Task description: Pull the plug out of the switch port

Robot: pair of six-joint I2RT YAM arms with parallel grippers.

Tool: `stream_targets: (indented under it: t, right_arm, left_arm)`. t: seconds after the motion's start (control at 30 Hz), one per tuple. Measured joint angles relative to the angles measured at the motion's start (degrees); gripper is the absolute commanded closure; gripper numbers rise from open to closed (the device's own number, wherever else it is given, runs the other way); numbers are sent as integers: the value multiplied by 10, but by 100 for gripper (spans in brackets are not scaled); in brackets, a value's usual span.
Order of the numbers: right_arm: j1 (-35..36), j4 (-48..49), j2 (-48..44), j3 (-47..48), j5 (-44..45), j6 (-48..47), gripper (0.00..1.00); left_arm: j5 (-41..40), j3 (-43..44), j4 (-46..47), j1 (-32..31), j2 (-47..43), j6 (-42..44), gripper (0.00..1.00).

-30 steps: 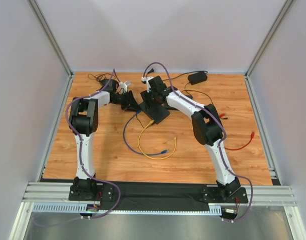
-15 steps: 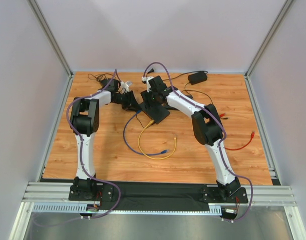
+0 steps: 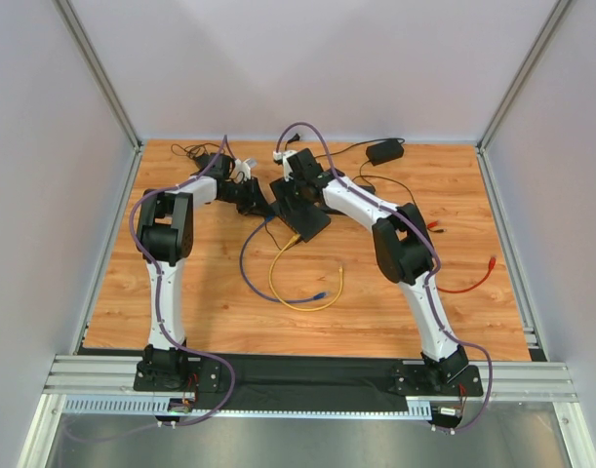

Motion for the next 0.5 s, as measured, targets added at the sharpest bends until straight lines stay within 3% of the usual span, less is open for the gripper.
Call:
stream_targets:
  t: [0.5]
  right_arm:
    - [28,-72,4,21,43,-72,19]
  left_arm:
    - [-1,0,0,0,0,1,100]
